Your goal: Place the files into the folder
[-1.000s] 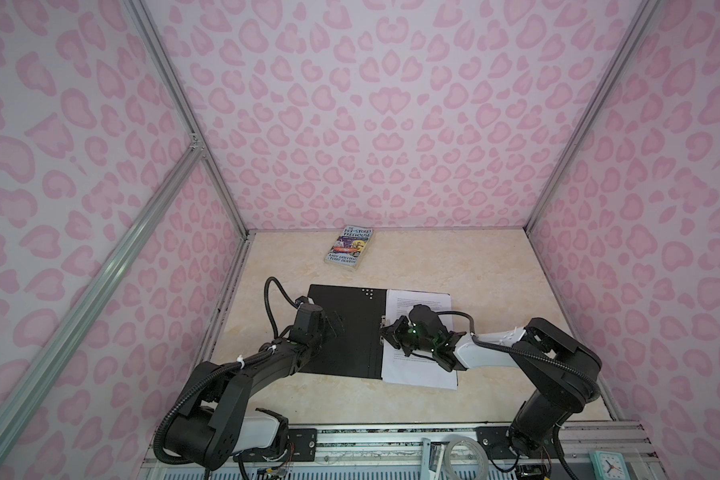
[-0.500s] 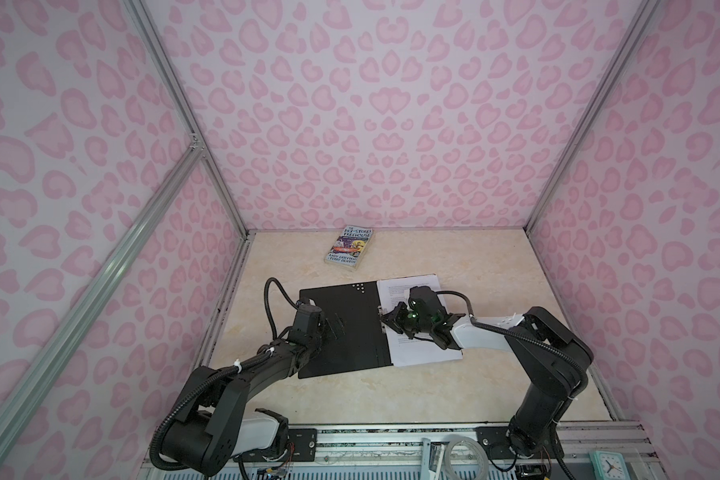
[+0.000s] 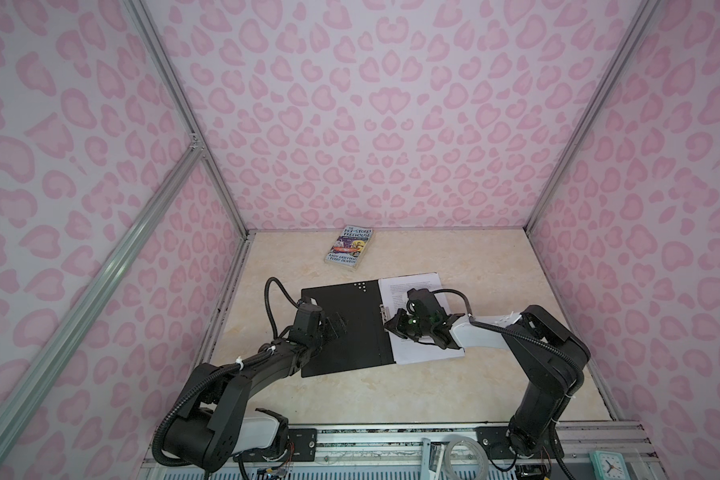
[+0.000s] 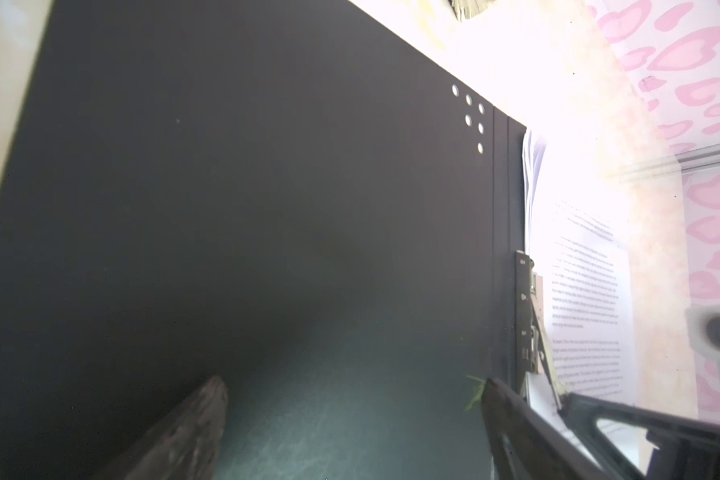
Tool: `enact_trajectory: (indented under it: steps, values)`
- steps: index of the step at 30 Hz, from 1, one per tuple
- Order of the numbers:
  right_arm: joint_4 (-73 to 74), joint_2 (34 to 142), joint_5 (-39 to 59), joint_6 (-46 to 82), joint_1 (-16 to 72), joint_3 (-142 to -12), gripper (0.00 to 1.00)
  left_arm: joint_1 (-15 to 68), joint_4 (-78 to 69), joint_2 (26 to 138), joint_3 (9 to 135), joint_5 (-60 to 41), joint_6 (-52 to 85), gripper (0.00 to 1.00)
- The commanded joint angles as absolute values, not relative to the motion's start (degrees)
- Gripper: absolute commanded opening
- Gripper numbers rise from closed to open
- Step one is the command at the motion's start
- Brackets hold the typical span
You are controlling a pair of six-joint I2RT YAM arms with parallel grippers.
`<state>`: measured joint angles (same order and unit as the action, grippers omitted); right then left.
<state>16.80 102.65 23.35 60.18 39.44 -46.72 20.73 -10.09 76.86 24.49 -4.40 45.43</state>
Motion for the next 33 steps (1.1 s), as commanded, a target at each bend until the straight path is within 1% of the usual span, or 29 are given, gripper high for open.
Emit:
enact_trajectory:
  steps: [1,9,15,25,33]
  values:
    - [9.2,103.4,19.8,57.5,39.5,-45.3,0.00,20.7,4.3,77.6,24.1,-2.3,48.7,0.98]
    - [6.2,103.6,14.5,55.9,39.6,-43.0,0.00,20.7,5.1,78.1,24.4,-1.7,48.7,0.98]
    - [6.5,105.1,13.5,55.9,40.0,-42.3,0.00,20.7,5.1,78.7,24.6,-1.9,48.7,0.98]
    - [1.5,105.2,10.0,55.6,42.6,-45.9,0.00,20.7,4.8,79.3,24.7,-2.1,48.7,0.97]
    - [0.2,105.3,10.6,55.5,43.5,-48.8,0.00,20.7,4.6,79.3,24.5,-2.2,48.8,0.98]
